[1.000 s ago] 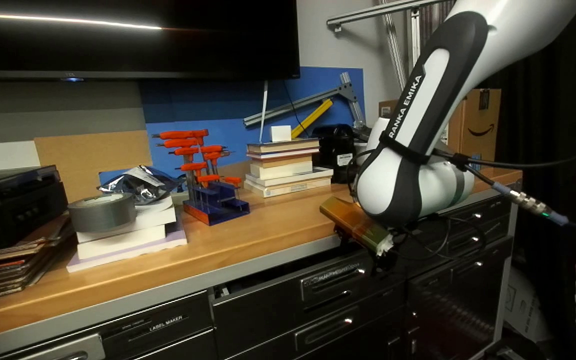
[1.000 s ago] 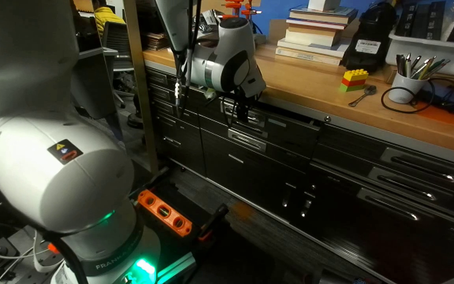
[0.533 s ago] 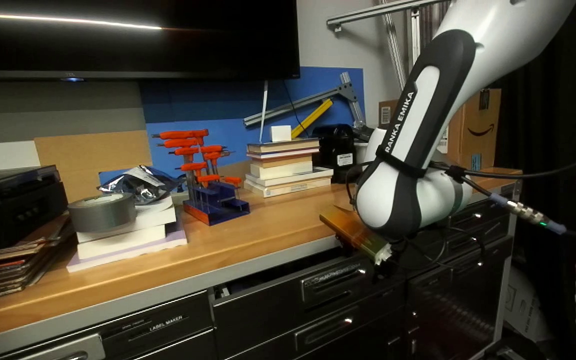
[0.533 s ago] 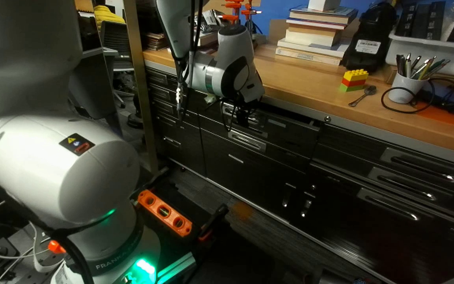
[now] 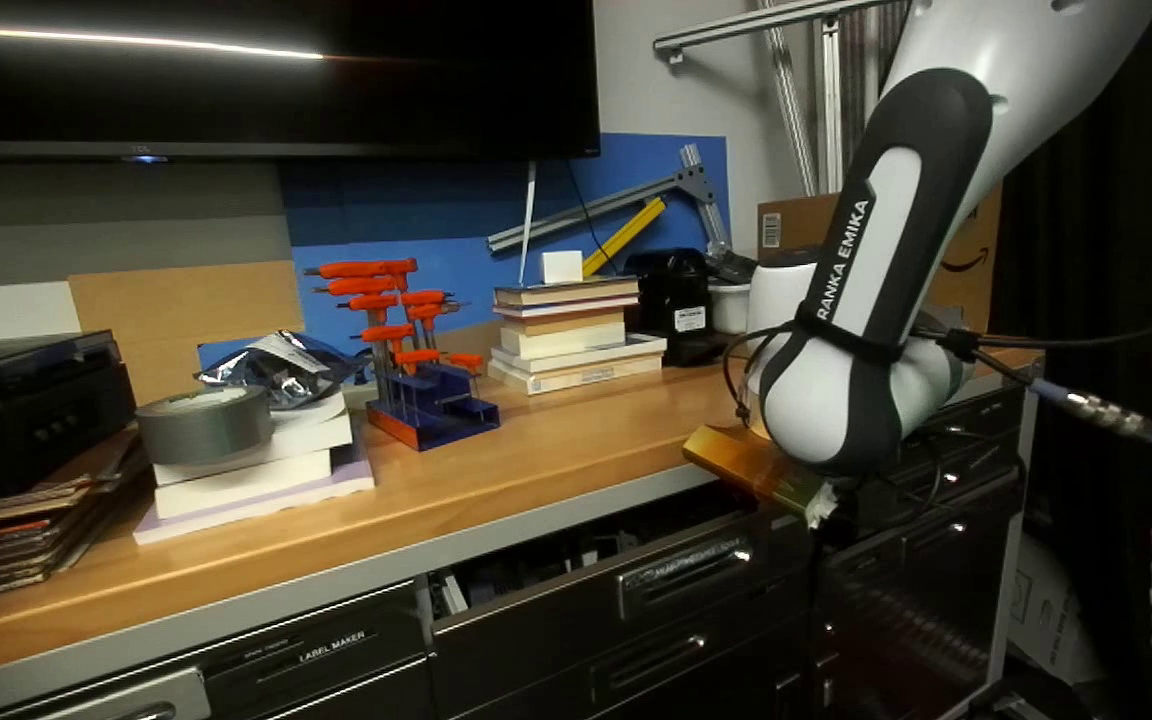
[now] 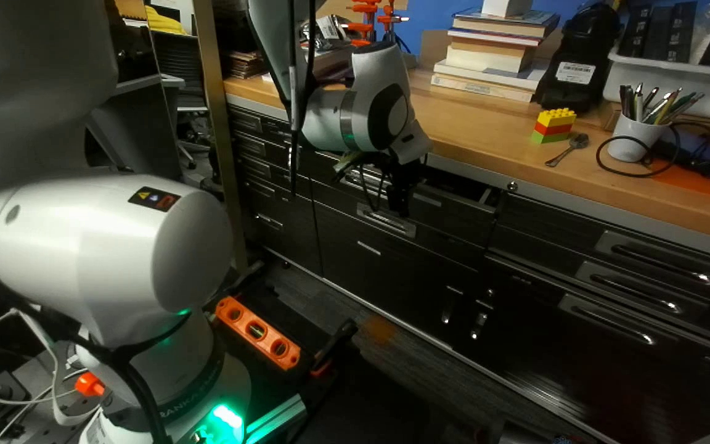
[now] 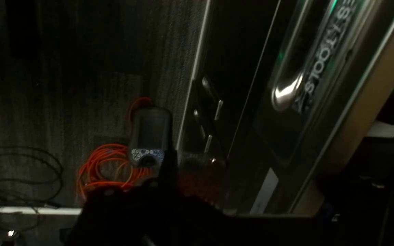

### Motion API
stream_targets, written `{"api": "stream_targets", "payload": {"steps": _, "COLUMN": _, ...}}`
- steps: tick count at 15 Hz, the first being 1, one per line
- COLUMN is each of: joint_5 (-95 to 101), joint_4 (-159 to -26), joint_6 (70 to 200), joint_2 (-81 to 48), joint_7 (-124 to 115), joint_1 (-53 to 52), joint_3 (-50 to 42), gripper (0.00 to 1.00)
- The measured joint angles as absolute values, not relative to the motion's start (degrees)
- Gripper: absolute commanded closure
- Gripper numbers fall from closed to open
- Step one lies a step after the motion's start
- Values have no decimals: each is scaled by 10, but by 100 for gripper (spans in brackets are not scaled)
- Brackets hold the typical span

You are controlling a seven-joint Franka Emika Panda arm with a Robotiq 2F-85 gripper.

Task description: Open the topmost drawer, remove some things from it and put them on the table

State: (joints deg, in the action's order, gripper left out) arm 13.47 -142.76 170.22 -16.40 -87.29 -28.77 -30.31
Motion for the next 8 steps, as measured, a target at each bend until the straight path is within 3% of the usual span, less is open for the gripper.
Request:
{"api": "stream_targets", "payload": {"steps": 5, "joint_5": 220, "joint_4": -1449, "joint_6": 1601, "joint_2": -134, "joint_7": -891, "joint_1": -340, "joint_3": -382, "gripper": 0}}
{"api": "stream_targets", "payload": {"steps": 8, "joint_5": 284, "joint_4": -1466, "joint_6": 1537, "joint_2": -99, "joint_7": -914, "joint_1": -301, "joint_3": -359, "gripper": 0}}
